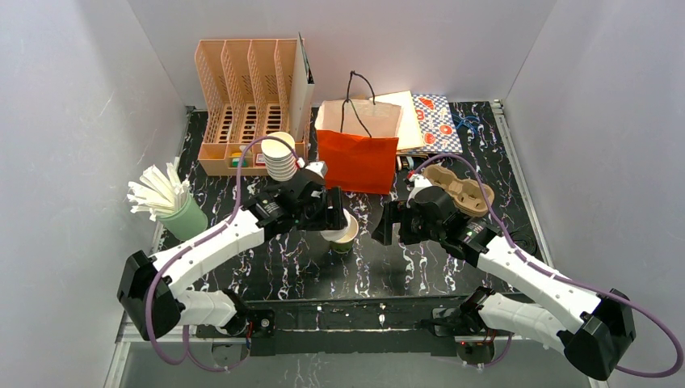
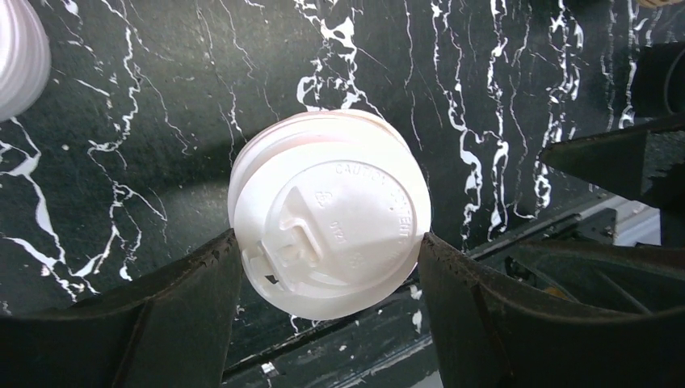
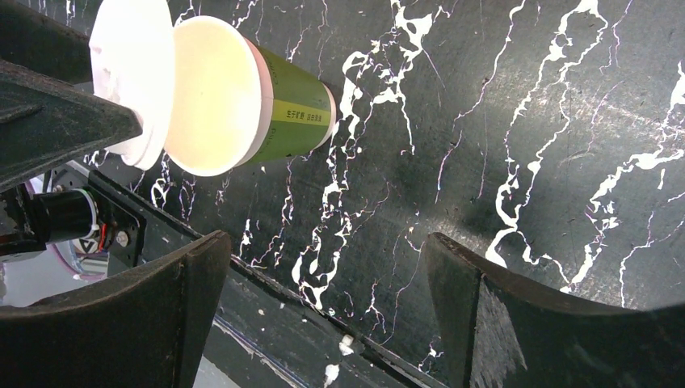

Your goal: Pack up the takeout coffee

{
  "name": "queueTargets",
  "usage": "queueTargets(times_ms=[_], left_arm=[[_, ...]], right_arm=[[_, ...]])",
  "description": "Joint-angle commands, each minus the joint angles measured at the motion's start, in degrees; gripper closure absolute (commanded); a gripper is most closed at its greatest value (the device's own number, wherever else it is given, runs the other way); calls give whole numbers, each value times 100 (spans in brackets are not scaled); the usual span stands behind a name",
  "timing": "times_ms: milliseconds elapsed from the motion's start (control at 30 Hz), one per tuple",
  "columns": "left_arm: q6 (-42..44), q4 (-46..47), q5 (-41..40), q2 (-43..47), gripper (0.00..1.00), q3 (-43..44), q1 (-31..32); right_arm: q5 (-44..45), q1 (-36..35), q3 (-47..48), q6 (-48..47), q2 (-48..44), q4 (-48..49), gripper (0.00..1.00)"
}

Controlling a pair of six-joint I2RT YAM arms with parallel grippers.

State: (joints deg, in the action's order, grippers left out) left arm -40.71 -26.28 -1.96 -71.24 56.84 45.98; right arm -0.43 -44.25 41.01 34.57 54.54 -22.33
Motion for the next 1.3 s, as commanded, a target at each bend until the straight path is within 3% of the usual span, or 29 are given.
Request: queueTargets(times_ms=[0,433,767,1267], left_arm=[[195,-381,-944,-132,41,482,307],[371,-1504,-2501,-1294,39,1807,1357],[351,-1979,-2762,-1564,35,2046,1388],[482,-1841,-2340,-1636,30,1994,1388]], right_arm=[[-17,21,114,17,8,179,2],[676,21,13,147,-561,198,2],[674,21,-5,153,-467,111,2],[589,22,-6,169,-418,129,2]])
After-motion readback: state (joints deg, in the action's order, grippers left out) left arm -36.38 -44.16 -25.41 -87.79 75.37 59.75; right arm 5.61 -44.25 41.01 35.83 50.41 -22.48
